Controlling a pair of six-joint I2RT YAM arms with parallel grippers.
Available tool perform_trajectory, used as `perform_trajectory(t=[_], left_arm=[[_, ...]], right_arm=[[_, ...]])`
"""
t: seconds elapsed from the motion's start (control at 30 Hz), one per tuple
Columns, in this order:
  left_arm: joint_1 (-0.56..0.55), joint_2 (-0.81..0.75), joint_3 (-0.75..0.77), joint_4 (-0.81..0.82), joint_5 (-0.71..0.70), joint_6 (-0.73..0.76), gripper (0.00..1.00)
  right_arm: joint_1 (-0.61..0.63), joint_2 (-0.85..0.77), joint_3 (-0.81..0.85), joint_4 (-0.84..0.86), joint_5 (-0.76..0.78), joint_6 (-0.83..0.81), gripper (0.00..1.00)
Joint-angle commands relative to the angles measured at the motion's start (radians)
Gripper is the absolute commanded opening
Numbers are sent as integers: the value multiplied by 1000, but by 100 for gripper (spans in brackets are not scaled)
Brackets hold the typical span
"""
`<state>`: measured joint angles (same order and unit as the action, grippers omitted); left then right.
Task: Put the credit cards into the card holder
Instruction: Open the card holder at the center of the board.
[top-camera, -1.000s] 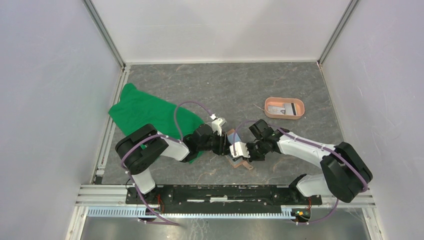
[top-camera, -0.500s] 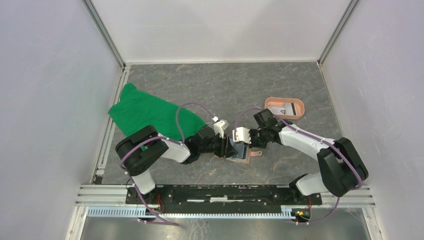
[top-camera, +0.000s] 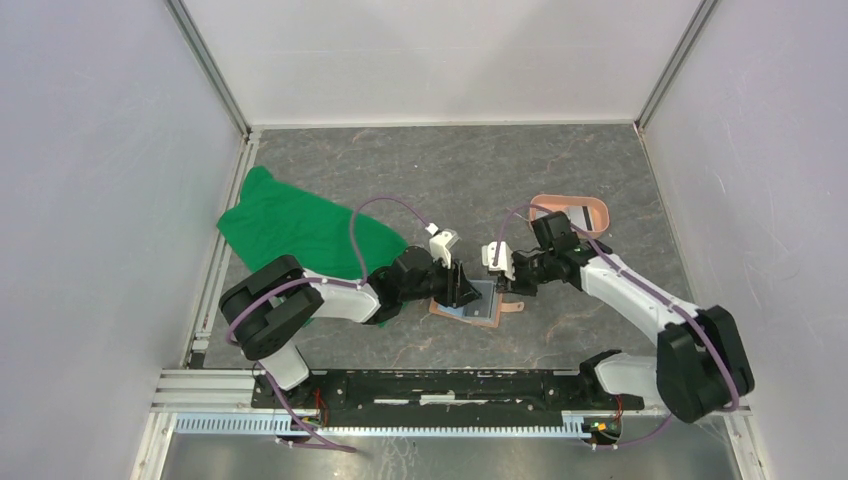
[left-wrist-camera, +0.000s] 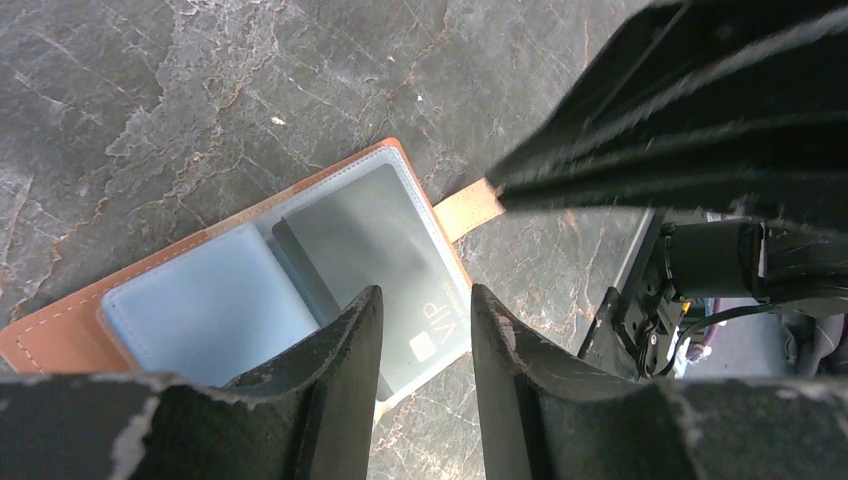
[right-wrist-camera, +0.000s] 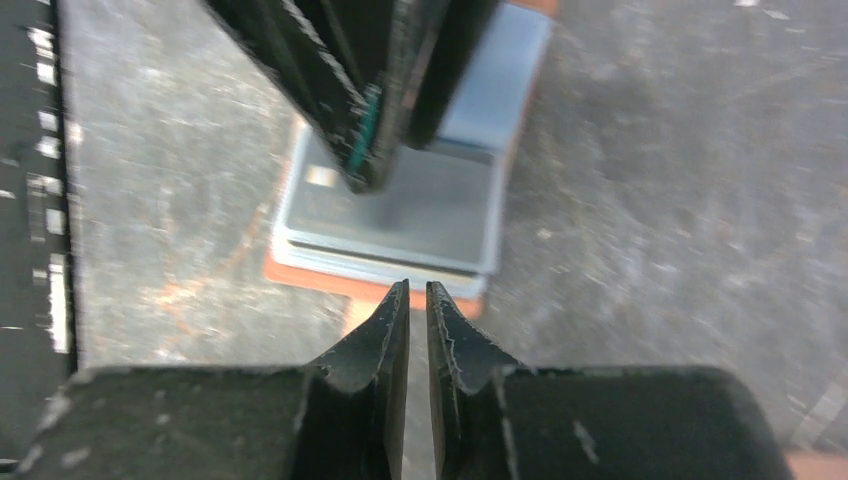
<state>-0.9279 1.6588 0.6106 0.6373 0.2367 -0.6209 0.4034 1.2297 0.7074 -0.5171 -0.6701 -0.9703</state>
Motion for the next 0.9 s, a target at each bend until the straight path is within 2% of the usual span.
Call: perform_trajectory(t=[0.0, 0.17, 0.33, 0.63, 0.87], left_arm=[[-3, -11, 18, 15, -40, -5, 45], [0, -38, -5, -11, -113, 21, 45], [3, -29, -19, -35, -137, 32, 45], [20, -32, -54, -58, -166, 36, 44], [29, -51, -53, -45, -97, 36, 44]], right_arm=[[-4, 91, 36, -33, -237, 75, 16], [-2, 157, 46, 58, -293, 214, 15], [-4, 214, 33, 73, -205, 237, 13], [-4, 259, 25, 10, -85, 175, 11], [-5, 240, 59, -54, -155, 122, 15]])
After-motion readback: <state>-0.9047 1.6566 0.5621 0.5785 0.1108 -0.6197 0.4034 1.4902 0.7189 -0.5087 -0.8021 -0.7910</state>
